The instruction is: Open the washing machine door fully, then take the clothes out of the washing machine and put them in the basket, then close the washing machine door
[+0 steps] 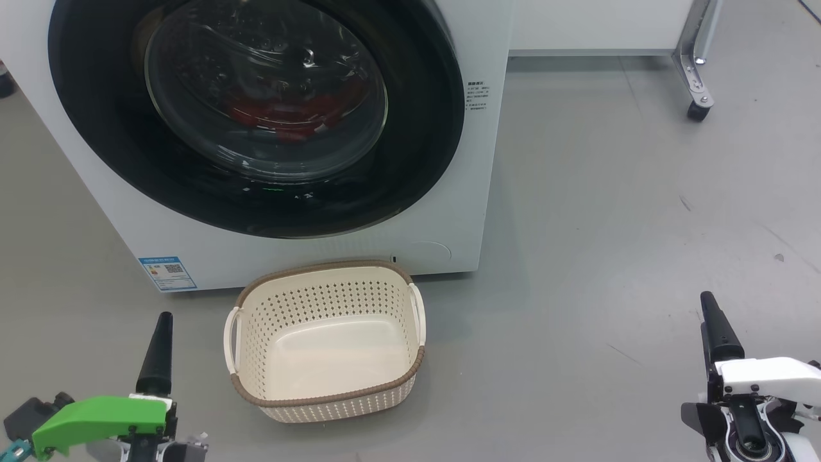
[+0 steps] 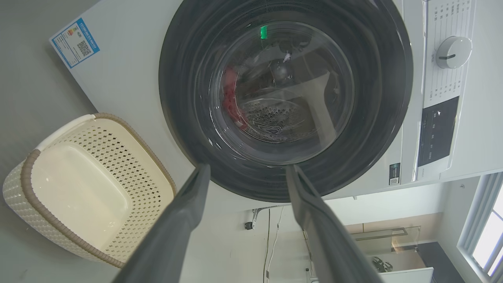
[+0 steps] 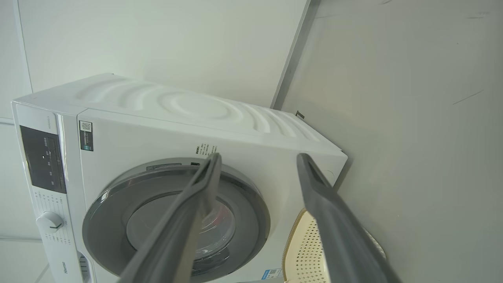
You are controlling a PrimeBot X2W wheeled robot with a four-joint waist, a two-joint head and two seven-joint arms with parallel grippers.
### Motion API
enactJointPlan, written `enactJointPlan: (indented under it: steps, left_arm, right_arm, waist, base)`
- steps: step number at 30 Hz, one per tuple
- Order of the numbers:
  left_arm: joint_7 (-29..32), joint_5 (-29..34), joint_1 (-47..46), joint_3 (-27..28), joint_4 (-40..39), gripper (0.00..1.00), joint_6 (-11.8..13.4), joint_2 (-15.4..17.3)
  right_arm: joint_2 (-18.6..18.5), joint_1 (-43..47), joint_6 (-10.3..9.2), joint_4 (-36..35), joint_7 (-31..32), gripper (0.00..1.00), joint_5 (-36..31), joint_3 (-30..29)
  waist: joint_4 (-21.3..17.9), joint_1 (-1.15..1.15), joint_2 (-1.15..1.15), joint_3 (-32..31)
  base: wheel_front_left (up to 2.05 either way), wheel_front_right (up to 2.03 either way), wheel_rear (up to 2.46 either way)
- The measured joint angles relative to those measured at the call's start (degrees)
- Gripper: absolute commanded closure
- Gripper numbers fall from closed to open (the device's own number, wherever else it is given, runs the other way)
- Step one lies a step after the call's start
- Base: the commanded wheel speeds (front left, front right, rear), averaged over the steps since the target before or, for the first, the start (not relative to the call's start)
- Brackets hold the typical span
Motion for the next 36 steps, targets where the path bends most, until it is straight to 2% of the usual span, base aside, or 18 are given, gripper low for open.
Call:
enactJointPlan:
  steps: [9,11,15,23,36]
  left_arm:
    - [-2.55,9.67,-0.87,-2.59,0.09,0.00,-0.02,2.48]
    - [-2.71,10.89,-0.87,-2.94,0.22,0.00,-0.02,2.83]
    - [-3.47,17.08,-1.05,-4.63,0.33,0.00,0.30,4.45]
    - [-5.05,26.81,-2.64,-6.92,0.07,0.00,2.66,5.35]
    - [-7.87,39.30,-3.04,-10.61,-0.57,0.00,5.39,5.53]
  right_arm:
    - [-3.59,-1.01,0.01,-0.15,-2.27,0.00,-11.15,4.25]
    - [-3.80,-1.01,0.01,-0.07,-2.45,0.00,-12.35,4.50]
    - [-4.24,-1.27,-0.12,0.40,-3.07,0.00,-17.16,5.98]
    - [-5.53,-2.88,-2.41,0.74,-4.82,0.00,-26.88,8.65]
    - [-5.52,-3.56,-4.12,0.80,-7.48,0.00,-38.61,12.41]
  waist:
    - [-0.03,0.00,0.00,-0.03]
    - [-0.04,0.00,0.00,-0.04]
    - [-0.04,0.00,0.00,-0.07]
    - [0.03,0.00,0.00,-0.10]
    - [0.26,0.00,0.00,-0.18]
  base:
    - [0.00,0.00,0.00]
    - [0.00,0.00,0.00]
    - [0.00,0.00,0.00]
    - [0.00,0.00,0.00]
    - [0.00,0.00,0.00]
